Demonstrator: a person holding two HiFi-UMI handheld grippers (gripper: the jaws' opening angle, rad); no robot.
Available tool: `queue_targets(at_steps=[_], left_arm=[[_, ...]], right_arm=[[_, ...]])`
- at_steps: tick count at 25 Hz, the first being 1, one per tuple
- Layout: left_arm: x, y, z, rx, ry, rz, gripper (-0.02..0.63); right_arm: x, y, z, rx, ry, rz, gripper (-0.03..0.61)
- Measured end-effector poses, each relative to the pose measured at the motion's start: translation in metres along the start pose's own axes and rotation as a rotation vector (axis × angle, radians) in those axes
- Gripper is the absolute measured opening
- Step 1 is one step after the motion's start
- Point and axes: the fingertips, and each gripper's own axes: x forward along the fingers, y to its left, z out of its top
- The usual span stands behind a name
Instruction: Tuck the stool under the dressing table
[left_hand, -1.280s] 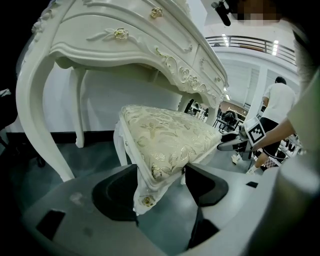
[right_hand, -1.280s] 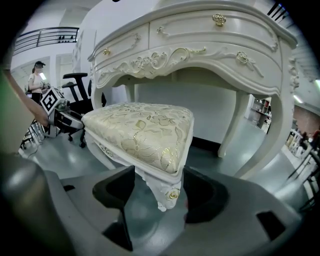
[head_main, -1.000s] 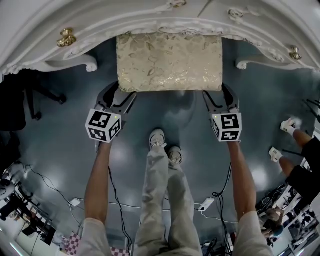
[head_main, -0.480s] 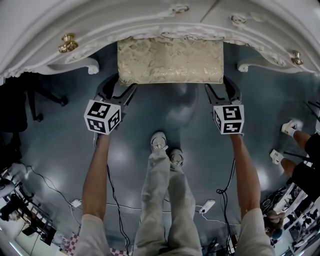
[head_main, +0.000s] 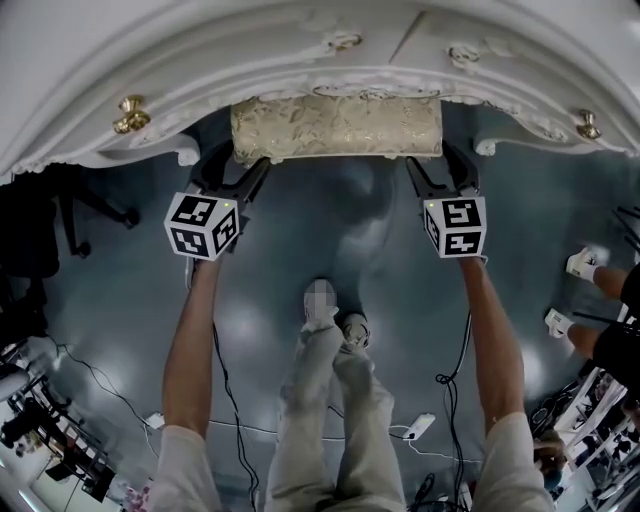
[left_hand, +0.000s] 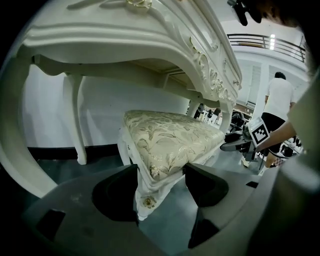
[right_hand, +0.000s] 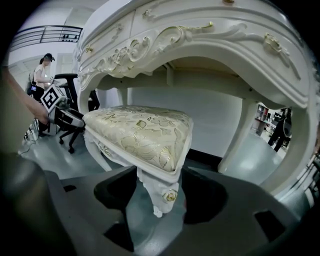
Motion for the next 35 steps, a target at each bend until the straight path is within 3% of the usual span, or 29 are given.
queue_targets(at_steps=[23,35], left_arm=[[0.034,0.035,0.038,0.044,-0.075,0.036,0.281],[0.008,0.029,0.033,-0.035,-0.124,0.087,0.281]], right_arm=[[0.048,-0.025,0.033,0.018,-0.115,-0.041,0.265],[0.022,-0.022,0.032,0.049,-0.132,-0.033,0.239]])
